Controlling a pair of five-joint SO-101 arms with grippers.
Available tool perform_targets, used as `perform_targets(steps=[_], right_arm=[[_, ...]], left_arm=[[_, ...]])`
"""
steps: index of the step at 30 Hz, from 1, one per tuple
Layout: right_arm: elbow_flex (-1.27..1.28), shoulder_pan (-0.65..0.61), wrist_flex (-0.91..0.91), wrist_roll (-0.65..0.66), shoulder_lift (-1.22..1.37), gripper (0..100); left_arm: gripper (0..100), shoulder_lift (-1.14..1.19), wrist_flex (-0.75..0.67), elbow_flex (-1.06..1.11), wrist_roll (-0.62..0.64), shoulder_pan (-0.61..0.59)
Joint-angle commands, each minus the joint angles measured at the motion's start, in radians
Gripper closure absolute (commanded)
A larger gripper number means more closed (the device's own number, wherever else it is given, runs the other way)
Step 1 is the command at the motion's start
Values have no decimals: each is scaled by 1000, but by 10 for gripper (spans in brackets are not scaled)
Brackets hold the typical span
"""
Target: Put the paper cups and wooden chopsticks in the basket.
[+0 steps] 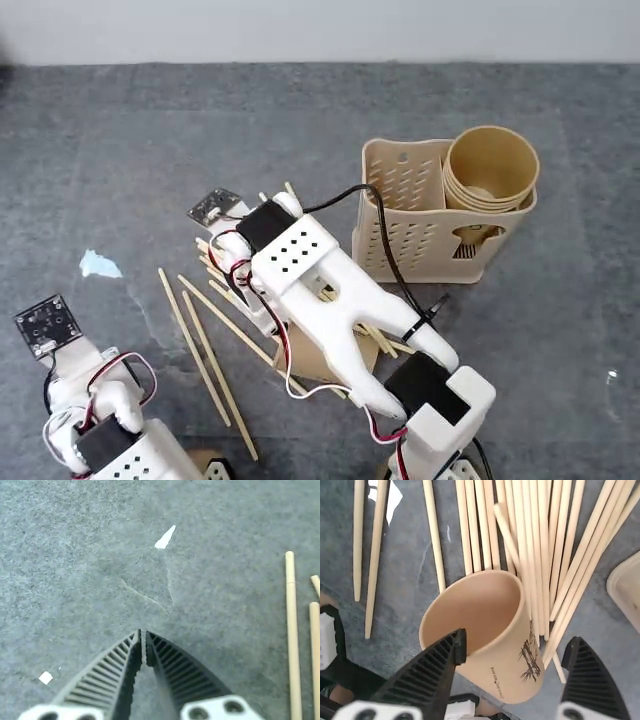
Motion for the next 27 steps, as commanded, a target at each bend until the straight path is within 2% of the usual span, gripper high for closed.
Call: perform_targets(steps=[1,3,9,18,23,27], right_arm=[[-48,8,36,3,-64,686],[-32,8,35,3,-64,705],[43,10,4,8,-44,866],[23,8,30,6,19,881],[-46,10,48,8,-21,989],[-60,15,51,11,-84,988]], left_arm=[[987,-11,-21,-7,-11,5],[987,-11,-21,-7,-11,5],[987,-11,-21,-7,-11,5],[987,-11,-21,-7,-11,5],[987,-11,-21,-7,-11,5],[987,-11,-21,-7,-11,5]])
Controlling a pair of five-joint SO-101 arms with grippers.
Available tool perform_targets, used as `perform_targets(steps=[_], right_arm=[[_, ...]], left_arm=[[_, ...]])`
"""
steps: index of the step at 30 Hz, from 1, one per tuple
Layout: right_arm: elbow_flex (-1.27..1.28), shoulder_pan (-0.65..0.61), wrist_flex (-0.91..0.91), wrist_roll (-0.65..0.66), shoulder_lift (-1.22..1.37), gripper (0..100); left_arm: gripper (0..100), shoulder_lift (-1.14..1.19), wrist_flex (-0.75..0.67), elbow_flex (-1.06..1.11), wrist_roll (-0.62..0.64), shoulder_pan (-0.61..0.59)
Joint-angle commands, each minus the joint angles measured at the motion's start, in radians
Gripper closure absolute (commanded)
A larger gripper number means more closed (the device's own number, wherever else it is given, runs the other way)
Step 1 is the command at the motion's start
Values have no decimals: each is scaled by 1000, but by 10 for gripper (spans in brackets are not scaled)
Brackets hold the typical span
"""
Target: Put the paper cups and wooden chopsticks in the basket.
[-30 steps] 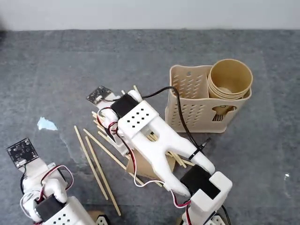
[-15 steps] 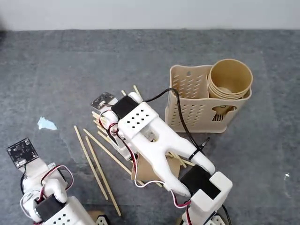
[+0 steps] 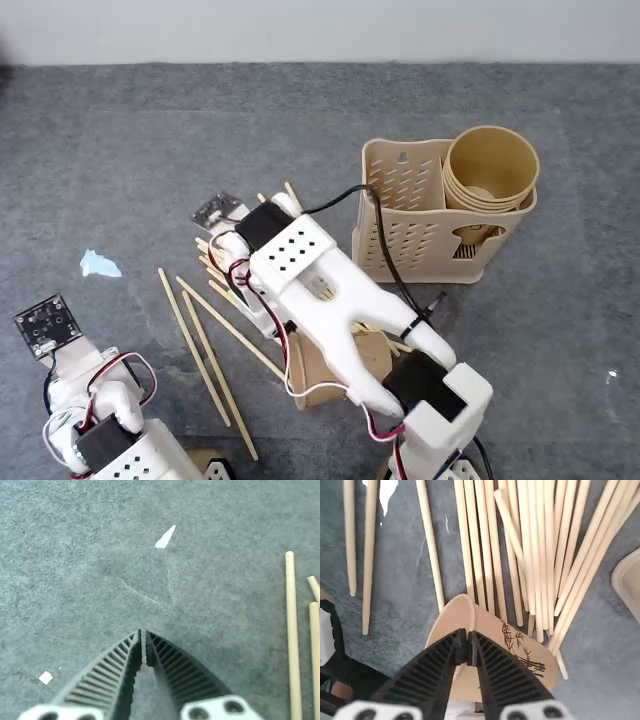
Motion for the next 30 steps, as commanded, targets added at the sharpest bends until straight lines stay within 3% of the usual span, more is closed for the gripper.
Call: perform_targets(steps=[1,8,15,30], right_arm=[[-57,15,42,11,-104,991],[-51,-15,47,25,-176,982],[48,-81,47,23,-156,854],[196,-35,45,20,-67,851]], left_arm=[[987,-11,-21,-7,-11,5],[987,-11,-21,-7,-11,5],[987,-11,-21,-7,-11,5],[987,-11,-21,-7,-11,5]])
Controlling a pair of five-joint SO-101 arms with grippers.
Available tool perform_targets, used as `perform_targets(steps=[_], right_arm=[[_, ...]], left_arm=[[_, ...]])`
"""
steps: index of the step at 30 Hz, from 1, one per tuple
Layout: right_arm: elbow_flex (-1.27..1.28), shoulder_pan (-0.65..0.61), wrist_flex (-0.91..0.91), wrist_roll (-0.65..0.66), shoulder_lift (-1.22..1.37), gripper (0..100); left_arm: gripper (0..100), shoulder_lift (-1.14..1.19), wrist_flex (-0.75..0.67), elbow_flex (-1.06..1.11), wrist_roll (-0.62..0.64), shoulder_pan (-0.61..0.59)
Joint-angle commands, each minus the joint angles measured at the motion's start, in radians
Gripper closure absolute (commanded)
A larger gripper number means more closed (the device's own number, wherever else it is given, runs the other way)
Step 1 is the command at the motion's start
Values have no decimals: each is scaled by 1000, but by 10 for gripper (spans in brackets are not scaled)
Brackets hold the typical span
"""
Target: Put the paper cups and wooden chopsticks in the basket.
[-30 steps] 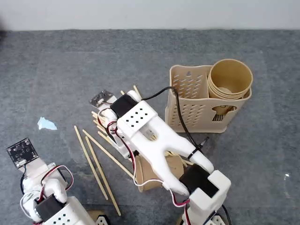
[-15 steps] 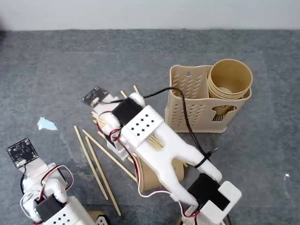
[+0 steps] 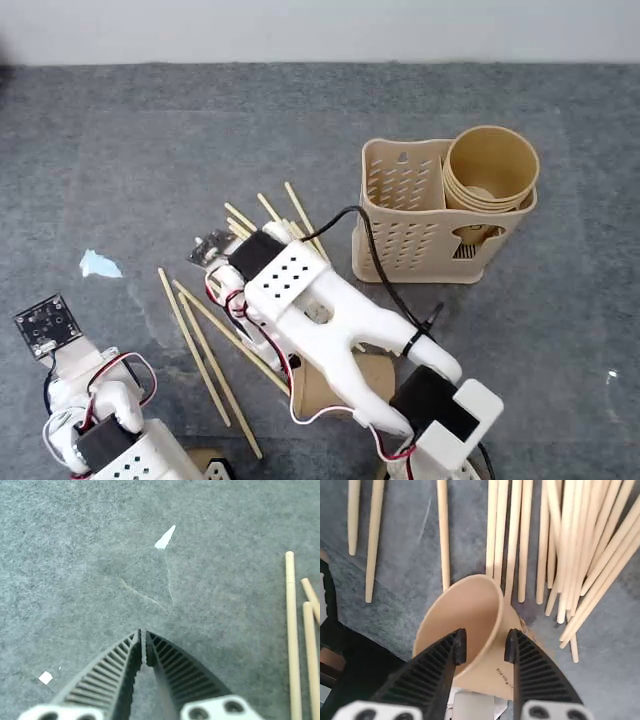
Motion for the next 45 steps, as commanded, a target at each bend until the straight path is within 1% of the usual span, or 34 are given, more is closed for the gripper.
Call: perform_targets(steps=[1,4,8,13,17,22,26,31,36,42,45], right_arm=[[-2,48,42,3,2,851],[-6,82,41,8,4,879],[-6,96,38,8,-1,990],[-14,97,42,9,-2,991],[-66,101,44,11,-24,991],[-100,101,44,57,-145,991],[-124,130,44,84,-277,991],[-216,257,42,129,-423,991],[-376,386,38,150,-530,991],[-572,492,22,147,-587,991],[-626,576,-22,149,-591,991]], left_arm=[[987,-11,-21,-7,-11,5],[987,-11,-21,-7,-11,5],[987,-11,-21,-7,-11,5],[987,-11,-21,-7,-11,5],[987,-11,-21,-7,-11,5],[987,-11,-21,-7,-11,5],[987,-11,-21,-7,-11,5],[987,-11,-21,-7,-11,5],[987,-11,-21,-7,-11,5],[987,-11,-21,-7,-11,5],[987,-11,-21,-7,-11,5]])
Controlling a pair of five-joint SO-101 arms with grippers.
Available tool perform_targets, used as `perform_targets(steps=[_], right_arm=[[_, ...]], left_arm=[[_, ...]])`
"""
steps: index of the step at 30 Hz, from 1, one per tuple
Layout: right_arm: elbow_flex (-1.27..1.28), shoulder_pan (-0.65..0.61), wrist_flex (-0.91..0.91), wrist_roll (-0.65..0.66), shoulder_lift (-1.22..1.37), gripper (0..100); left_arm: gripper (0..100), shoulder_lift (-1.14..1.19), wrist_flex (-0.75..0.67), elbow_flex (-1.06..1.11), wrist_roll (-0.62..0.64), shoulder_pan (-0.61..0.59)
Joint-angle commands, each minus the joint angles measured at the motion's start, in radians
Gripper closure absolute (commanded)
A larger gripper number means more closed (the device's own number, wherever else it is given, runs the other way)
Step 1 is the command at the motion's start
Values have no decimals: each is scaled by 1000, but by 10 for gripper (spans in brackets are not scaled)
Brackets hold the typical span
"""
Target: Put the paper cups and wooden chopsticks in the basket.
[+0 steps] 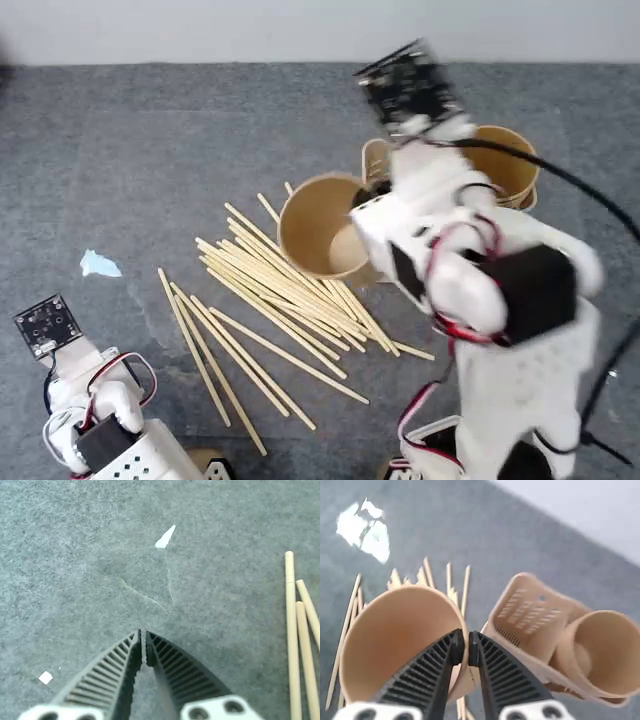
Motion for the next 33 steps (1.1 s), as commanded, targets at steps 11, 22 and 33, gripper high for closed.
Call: perform_targets(steps=[11,22,33], right_arm=[[-87,378,-282,2,-22,991],[25,521,-378,2,88,991],[144,522,-358,0,159,939]], left_arm=[[987,-11,-21,-7,-11,5],[987,-11,-21,-7,-11,5],[987,-11,-21,-5,-11,5]])
